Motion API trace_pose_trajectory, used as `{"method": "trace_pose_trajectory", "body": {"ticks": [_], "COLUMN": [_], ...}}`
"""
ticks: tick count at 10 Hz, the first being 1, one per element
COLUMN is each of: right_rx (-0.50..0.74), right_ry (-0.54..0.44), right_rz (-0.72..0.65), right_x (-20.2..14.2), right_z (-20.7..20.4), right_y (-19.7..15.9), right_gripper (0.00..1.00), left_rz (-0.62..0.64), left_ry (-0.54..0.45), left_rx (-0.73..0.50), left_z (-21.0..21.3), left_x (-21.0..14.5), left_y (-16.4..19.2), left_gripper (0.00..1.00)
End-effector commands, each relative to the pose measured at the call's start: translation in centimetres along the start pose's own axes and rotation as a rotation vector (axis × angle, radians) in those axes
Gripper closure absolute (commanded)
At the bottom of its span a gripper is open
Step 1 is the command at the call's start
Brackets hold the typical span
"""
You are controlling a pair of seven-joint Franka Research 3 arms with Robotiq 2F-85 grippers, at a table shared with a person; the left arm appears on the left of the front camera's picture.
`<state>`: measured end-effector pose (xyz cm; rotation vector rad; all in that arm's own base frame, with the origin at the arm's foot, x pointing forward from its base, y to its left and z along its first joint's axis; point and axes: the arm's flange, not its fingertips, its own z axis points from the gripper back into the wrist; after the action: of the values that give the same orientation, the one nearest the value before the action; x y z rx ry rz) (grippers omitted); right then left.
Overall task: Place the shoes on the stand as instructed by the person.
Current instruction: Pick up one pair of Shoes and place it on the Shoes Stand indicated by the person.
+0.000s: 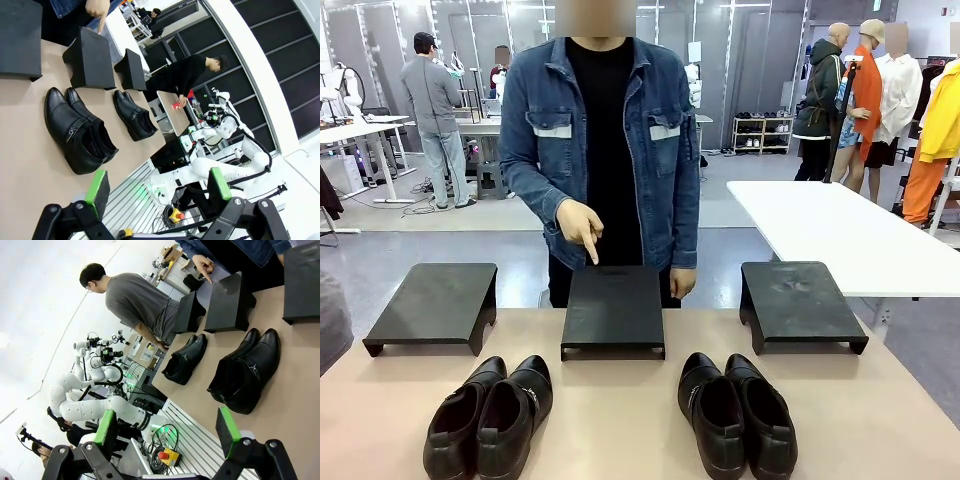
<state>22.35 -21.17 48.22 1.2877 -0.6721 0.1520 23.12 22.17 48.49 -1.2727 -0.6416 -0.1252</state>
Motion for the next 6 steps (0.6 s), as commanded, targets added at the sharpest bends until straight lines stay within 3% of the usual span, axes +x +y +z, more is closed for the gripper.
{"method": "trace_pose_trajectory", "body": {"ticks": [1, 3, 6], "right_rx": [0.003, 0.003, 0.003], "right_ry": [0.0, 0.0, 0.0], "right_rz": [0.019, 0.019, 0.019], "right_x": [0.0, 0.0, 0.0], "right_z": [0.2, 0.2, 0.2], "right_y": [0.0, 0.0, 0.0], "right_gripper": [0.0, 0.0, 0.0], "left_rz": [0.001, -0.011, -0.039], "left_ry": [0.062, 0.21, 0.323], "left_rx": [0.073, 0.224, 0.454], "left_z": [-3.2, -9.2, -18.2], "left_x": [0.8, 1.3, 1.2], "left_y": [-3.5, -8.3, -13.7], "left_gripper": [0.0, 0.0, 0.0]}}
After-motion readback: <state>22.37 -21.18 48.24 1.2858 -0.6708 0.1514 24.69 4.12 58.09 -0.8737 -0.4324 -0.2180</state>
